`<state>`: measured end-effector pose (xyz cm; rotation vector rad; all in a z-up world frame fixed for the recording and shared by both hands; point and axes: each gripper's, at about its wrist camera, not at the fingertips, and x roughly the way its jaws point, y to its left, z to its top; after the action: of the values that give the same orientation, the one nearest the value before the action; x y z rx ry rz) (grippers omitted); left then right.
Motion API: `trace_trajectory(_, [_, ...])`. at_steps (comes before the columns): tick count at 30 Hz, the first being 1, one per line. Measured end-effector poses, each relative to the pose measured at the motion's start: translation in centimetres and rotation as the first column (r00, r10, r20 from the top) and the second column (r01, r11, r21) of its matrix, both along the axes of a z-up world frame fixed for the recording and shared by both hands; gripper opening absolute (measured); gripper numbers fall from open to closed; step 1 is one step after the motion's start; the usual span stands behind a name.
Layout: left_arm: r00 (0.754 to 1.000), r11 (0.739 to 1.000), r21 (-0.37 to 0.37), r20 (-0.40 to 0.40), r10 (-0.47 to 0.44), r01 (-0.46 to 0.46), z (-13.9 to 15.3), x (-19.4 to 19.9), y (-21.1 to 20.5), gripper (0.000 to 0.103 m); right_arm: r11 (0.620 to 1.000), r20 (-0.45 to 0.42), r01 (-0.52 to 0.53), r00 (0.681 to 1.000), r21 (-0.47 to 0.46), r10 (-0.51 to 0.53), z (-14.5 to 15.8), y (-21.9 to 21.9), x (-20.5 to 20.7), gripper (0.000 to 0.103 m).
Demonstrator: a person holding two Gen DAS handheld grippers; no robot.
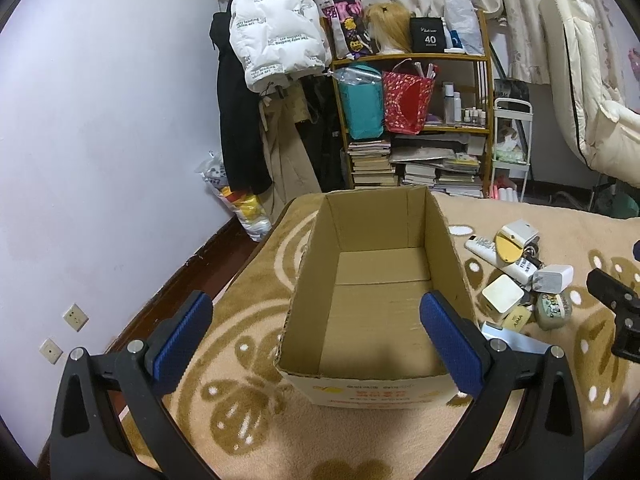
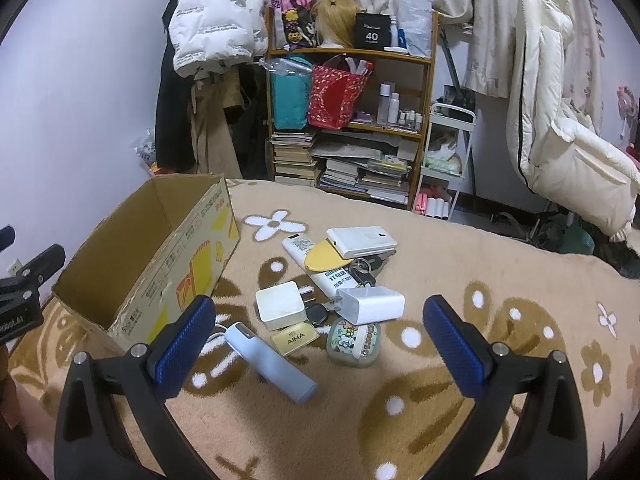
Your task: Organize rigid objects
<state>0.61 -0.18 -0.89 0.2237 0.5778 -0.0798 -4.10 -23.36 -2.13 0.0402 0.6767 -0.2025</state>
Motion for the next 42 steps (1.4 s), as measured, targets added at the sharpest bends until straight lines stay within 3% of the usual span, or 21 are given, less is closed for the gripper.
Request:
trace_trajectory(5, [1.0, 1.0, -0.002, -0.015, 0.016, -0.016, 0.3, 1.1, 0.2, 0.102, 0.999, -0.028, -0.014, 1.0, -0.033, 0.013, -0.6, 0.3, 1.2, 0.103])
trace_trajectory(14, [0.995, 1.0, -0.028, -0.098, 0.007, -0.01, -0.2, 4.6, 1.0, 0.102, 0.998, -0.088, -0.023, 0.996, 0.061, 0.028, -2.8, -0.3, 4.0, 0.103])
trace_trajectory(38, [0.956, 0.995, 0.095, -0.286, 0.065, -0.039, -5.2, 9.8, 0.2, 0.102, 0.974, -0.2, -0.157, 0.961, 0.165, 0.189, -8.3, 1.6, 8.3, 0.103])
trace_trajectory(42, [0.94, 0.993, 0.096, -0.327, 0.101, -0.073, -5.8, 10.8, 0.7, 0.102, 0.967, -0.227, -0.178, 0.949, 0.185, 0.218, -9.0, 2.0, 8.6, 0.094])
